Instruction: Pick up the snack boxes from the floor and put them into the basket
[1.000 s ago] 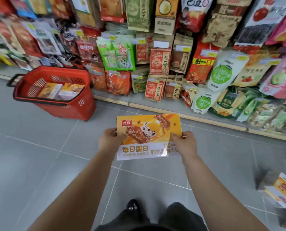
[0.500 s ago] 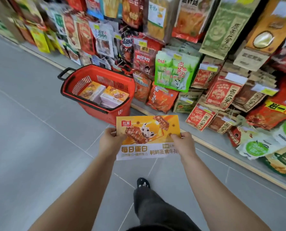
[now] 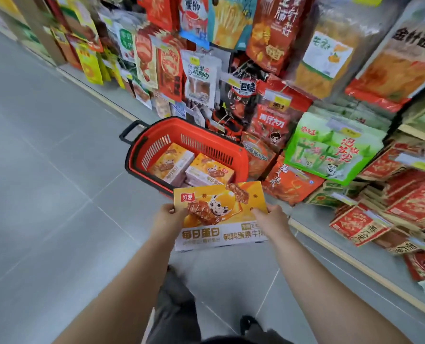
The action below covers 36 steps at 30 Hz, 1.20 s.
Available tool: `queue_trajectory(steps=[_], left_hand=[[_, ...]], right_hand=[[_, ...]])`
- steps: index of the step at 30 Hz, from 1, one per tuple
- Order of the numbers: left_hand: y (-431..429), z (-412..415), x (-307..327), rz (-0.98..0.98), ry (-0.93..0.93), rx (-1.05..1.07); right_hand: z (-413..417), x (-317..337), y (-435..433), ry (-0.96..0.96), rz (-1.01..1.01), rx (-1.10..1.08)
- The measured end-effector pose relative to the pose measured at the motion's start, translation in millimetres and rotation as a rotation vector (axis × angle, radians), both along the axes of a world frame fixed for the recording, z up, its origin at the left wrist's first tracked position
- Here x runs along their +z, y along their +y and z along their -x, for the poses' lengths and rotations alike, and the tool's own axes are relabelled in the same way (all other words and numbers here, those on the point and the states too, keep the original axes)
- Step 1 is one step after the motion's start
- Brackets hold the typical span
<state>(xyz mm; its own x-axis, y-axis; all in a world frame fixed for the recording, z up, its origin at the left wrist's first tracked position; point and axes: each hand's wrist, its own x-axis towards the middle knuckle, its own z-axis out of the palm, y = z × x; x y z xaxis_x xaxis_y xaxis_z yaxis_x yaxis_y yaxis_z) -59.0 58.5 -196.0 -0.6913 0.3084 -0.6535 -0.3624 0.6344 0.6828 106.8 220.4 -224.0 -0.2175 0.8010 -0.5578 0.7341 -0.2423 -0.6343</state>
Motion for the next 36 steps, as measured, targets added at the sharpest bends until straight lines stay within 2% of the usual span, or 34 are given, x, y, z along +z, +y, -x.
queue_trajectory(steps=[7,12,20,22,27,29,36], left_hand=[[35,155,-7,0.025,0.062,-0.151],[90,209,-5,0.117,0.035,-0.129],[206,283,-54,0.328,0.128,-0.395],[227,298,-68,0.348,0.159,-0.424],[265,318,-123,0.422,0.106,-0.641],[269,325,-152,0.51,0.075,-0.728],[259,326,-243,0.627,-0.111,-0.744]], right_hand=[[122,-22,-2,0.042,0.164,-0.165],[154,-72,29,0.092,0.353,-0.402],[218,-98,104,0.098,0.439,-0.656],[235,-86,115,0.091,0.425,-0.653],[249,-125,137,0.109,0.496,-0.663],[258,-144,138,0.061,0.506,-0.66],[260,-228,133,-0.21,0.487,-0.431]])
